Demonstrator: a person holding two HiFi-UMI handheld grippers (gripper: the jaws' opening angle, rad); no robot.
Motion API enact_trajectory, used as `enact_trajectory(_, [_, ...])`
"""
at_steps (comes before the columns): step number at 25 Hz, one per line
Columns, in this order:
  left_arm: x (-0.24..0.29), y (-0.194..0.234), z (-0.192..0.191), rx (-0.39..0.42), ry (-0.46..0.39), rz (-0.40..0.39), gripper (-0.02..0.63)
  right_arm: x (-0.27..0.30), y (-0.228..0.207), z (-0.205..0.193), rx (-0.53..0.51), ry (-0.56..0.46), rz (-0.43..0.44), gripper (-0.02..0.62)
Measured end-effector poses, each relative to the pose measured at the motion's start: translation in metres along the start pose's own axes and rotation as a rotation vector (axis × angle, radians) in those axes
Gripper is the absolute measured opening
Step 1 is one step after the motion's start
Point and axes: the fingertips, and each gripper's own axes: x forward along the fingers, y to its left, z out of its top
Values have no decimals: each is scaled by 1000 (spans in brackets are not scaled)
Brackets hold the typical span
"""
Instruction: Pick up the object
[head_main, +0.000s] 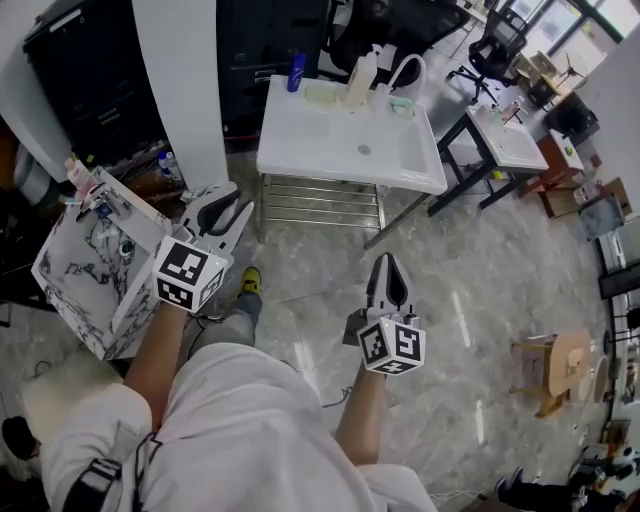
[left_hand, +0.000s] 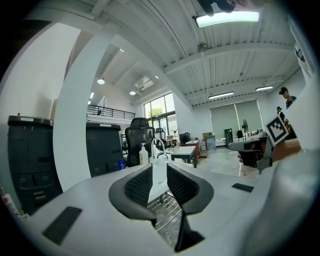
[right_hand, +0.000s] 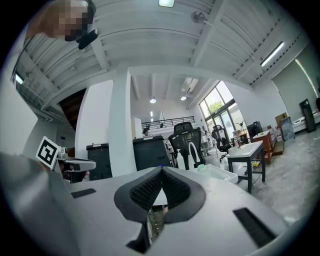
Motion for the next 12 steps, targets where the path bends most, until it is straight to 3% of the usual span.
enact_trajectory(12, [143,88,-7,-61,11,-16,86,156,-39,1,-80,59,-30,5])
